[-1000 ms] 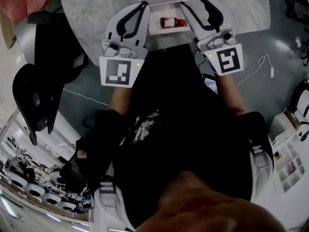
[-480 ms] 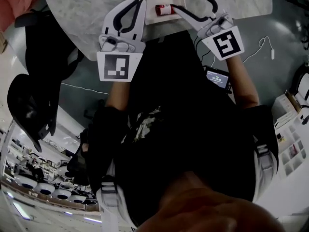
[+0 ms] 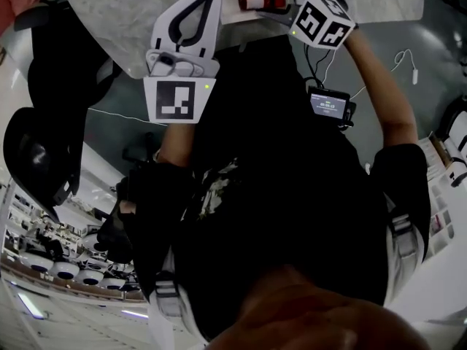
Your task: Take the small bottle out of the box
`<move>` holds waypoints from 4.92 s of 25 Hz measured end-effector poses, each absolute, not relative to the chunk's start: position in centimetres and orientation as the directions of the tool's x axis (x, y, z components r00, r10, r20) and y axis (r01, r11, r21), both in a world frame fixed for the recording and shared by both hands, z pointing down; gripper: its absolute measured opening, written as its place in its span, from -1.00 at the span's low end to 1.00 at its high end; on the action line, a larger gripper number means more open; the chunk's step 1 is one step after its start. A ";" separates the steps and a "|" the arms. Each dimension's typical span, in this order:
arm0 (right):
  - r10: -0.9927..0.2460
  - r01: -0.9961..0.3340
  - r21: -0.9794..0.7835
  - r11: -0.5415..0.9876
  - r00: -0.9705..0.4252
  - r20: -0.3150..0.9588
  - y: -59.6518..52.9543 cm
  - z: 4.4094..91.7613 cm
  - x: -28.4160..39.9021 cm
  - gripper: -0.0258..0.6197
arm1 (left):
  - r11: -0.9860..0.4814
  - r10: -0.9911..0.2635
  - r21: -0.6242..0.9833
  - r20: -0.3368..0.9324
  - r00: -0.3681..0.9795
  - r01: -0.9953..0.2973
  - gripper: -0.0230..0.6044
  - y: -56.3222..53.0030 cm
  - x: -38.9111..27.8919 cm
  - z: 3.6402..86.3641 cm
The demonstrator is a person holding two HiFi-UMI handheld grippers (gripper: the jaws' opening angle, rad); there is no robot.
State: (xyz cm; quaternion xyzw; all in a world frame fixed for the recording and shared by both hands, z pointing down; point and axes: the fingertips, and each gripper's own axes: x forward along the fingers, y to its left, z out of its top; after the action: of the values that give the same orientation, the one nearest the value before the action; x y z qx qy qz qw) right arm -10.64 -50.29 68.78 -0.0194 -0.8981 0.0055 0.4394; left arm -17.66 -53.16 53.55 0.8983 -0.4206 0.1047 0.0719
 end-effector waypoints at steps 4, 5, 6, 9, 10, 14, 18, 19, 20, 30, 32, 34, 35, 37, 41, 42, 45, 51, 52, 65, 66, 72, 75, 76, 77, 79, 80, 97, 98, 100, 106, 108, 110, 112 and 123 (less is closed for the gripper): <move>0.134 0.078 -0.109 0.991 -0.521 0.843 -49.6 71.8 -10.5 -0.05 | -0.628 -0.746 0.043 0.252 0.617 -0.777 -0.88 -52.8 -17.8 53.8; 0.146 0.077 -0.125 0.989 -0.509 0.848 -49.5 72.3 -10.5 -0.05 | -0.628 -0.745 0.046 0.250 0.618 -0.777 -0.88 -52.6 -17.7 53.8; 0.157 0.075 -0.138 0.988 -0.498 0.853 -49.4 72.6 -10.5 -0.06 | -0.631 -0.743 0.050 0.251 0.621 -0.774 -0.88 -52.4 -17.7 53.9; 0.201 0.100 -0.175 0.980 -0.454 0.868 -49.2 73.4 -10.6 -0.18 | -0.636 -0.730 0.073 0.264 0.630 -0.768 -0.88 -51.7 -17.8 54.6; 0.222 0.109 -0.194 0.975 -0.446 0.867 -49.0 73.7 -10.7 -0.22 | -0.634 -0.730 0.078 0.267 0.629 -0.769 -0.88 -51.6 -17.8 54.7; 0.193 0.115 -0.159 0.981 -0.436 0.879 -49.2 73.5 -10.8 -0.23 | -0.627 -0.739 0.076 0.259 0.622 -0.775 -0.88 -51.4 -17.6 54.5; 0.049 0.068 -0.019 0.998 -0.465 0.884 -51.9 72.8 -10.4 -0.23 | -0.629 -0.740 0.066 0.254 0.623 -0.775 -0.88 -51.1 -17.6 54.6; 0.067 0.058 -0.046 0.997 -0.459 0.886 -52.0 72.9 -10.3 -0.23 | -0.629 -0.740 0.070 0.253 0.624 -0.774 -0.88 -51.1 -17.5 54.7; 0.095 0.063 -0.075 0.995 -0.448 0.889 -51.7 73.1 -10.2 -0.23 | -0.630 -0.737 0.076 0.256 0.625 -0.773 -0.88 -51.0 -17.4 54.8; -0.038 0.053 0.062 0.997 -0.369 0.929 -52.1 75.6 -11.1 -0.29 | -0.642 -0.723 0.081 0.268 0.637 -0.763 -0.88 -50.9 -16.2 55.3; -0.039 0.045 0.060 0.997 -0.370 0.928 -52.2 75.5 -11.1 -0.30 | -0.641 -0.723 0.078 0.273 0.635 -0.764 -0.88 -50.9 -16.2 55.4; -0.038 0.032 0.054 0.998 -0.373 0.927 -52.3 75.5 -11.1 -0.31 | -0.642 -0.723 0.075 0.274 0.635 -0.763 -0.88 -51.0 -16.2 55.4; -0.039 0.025 0.052 0.998 -0.375 0.926 -52.3 75.5 -11.0 -0.32 | -0.642 -0.723 0.075 0.272 0.635 -0.763 -0.88 -51.1 -16.2 55.3; -0.040 0.010 0.047 0.999 -0.385 0.922 -52.4 75.3 -11.0 -0.32 | -0.643 -0.723 0.074 0.271 0.636 -0.762 -0.88 -51.2 -16.2 55.3; -0.063 -0.050 0.045 0.998 -0.450 0.891 -52.9 73.0 -11.4 -0.33 | -0.645 -0.723 0.072 0.268 0.637 -0.761 -0.88 -51.4 -16.1 54.9; -0.073 -0.068 0.047 0.997 -0.466 0.882 -53.0 72.0 -11.4 -0.33 | -0.645 -0.724 0.073 0.263 0.638 -0.761 -0.88 -51.4 -16.0 54.7; -0.094 -0.099 0.050 0.994 -0.505 0.858 -53.1 68.7 -11.7 -0.33 | -0.646 -0.726 0.076 0.246 0.642 -0.760 -0.88 -51.6 -15.8 53.7; -0.179 -0.191 0.086 0.978 -0.551 0.815 -53.1 62.7 -11.4 -0.34 | -0.659 -0.719 0.072 0.234 0.655 -0.749 -0.88 -51.5 -15.7 52.6; -0.194 -0.210 0.089 0.974 -0.556 0.808 -52.9 62.0 -11.2 -0.33 | -0.666 -0.714 0.068 0.229 0.662 -0.743 -0.88 -51.4 -15.5 52.5; -0.267 -0.329 0.086 0.941 -0.560 0.784 -52.3 58.6 -7.6 -0.34 | -0.697 -0.688 0.062 0.222 0.691 -0.715 -0.88 -51.9 -13.3 51.6; -0.263 -0.329 0.078 0.941 -0.566 0.781 -52.3 58.6 -7.5 -0.34 | -0.691 -0.694 0.056 0.227 0.684 -0.720 -0.88 -52.0 -13.3 51.6; -0.211 -0.289 0.032 0.957 -0.614 0.761 -53.4 58.4 -6.6 -0.34 | -0.636 -0.733 0.049 0.273 0.623 -0.770 -0.88 -52.8 -12.2 51.1; -0.180 -0.256 0.014 0.967 -0.639 0.748 -53.5 58.6 -6.6 -0.34 | -0.613 -0.751 0.027 0.292 0.592 -0.790 -0.88 -52.6 -12.2 51.0; -0.170 -0.244 0.010 0.970 -0.645 0.745 -53.5 58.7 -6.7 -0.34 | -0.601 -0.757 0.026 0.302 0.580 -0.799 -0.88 -52.5 -12.2 51.2; -0.159 -0.231 0.006 0.973 -0.652 0.742 -53.5 58.7 -6.7 -0.34 | -0.590 -0.761 0.028 0.316 0.567 -0.807 -0.88 -52.3 -12.2 51.4; -0.140 -0.207 -0.001 0.978 -0.664 0.735 -53.4 58.7 -6.7 -0.34 | -0.571 -0.768 0.028 0.335 0.545 -0.821 -0.88 -52.2 -12.1 51.7; -0.132 -0.197 -0.003 0.980 -0.669 0.731 -53.3 58.6 -6.7 -0.34 | -0.563 -0.772 0.024 0.342 0.536 -0.826 -0.88 -52.2 -12.0 51.8; -0.189 -0.250 -0.032 0.968 -0.804 0.564 -53.9 53.0 -4.9 -0.34 | -0.435 -0.850 0.020 0.320 0.418 -0.900 -0.88 -52.5 -10.7 50.3; -0.199 -0.257 -0.031 0.966 -0.813 0.548 -53.9 52.3 -4.8 -0.34 | -0.430 -0.854 0.042 0.306 0.422 -0.902 -0.88 -52.5 -10.5 49.8; -0.225 -0.271 -0.018 0.962 -0.830 0.511 -54.4 50.6 -4.5 -0.34 | -0.429 -0.866 0.052 0.261 0.427 -0.902 -0.88 -53.0 -10.1 48.2; -0.340 -0.344 0.065 0.937 -0.849 0.405 -56.6 44.9 -3.6 -0.34 | -0.417 -0.897 -0.026 0.171 0.407 -0.908 -0.88 -54.8 -10.4 42.6; -0.354 -0.358 0.051 0.932 -0.873 0.335 -57.6 42.7 -3.9 -0.34 | -0.399 -0.913 -0.036 0.110 0.393 -0.916 -0.88 -55.9 -11.1 40.7; -0.378 -0.371 0.075 0.926 -0.891 0.253 -58.5 40.7 -4.5 -0.34 | -0.388 -0.921 -0.048 0.046 0.386 -0.920 -0.88 -56.8 -11.7 39.0; -0.401 -0.391 0.089 0.916 -0.898 0.181 -58.4 39.5 -4.9 -0.34 | -0.389 -0.921 -0.068 0.005 0.390 -0.919 -0.88 -56.8 -12.1 38.1; -0.484 -0.483 0.039 0.875 -0.875 0.008 -57.3 34.6 -3.0 -0.34 | -0.435 -0.900 -0.080 0.019 0.435 -0.897 -0.88 -55.8 -9.2 34.9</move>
State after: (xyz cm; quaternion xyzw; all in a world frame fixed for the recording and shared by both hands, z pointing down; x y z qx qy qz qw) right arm -3.01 -57.27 34.62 0.2496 -0.9681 -0.0180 0.0089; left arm -9.16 -55.81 34.88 0.8465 -0.5307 0.0293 -0.0290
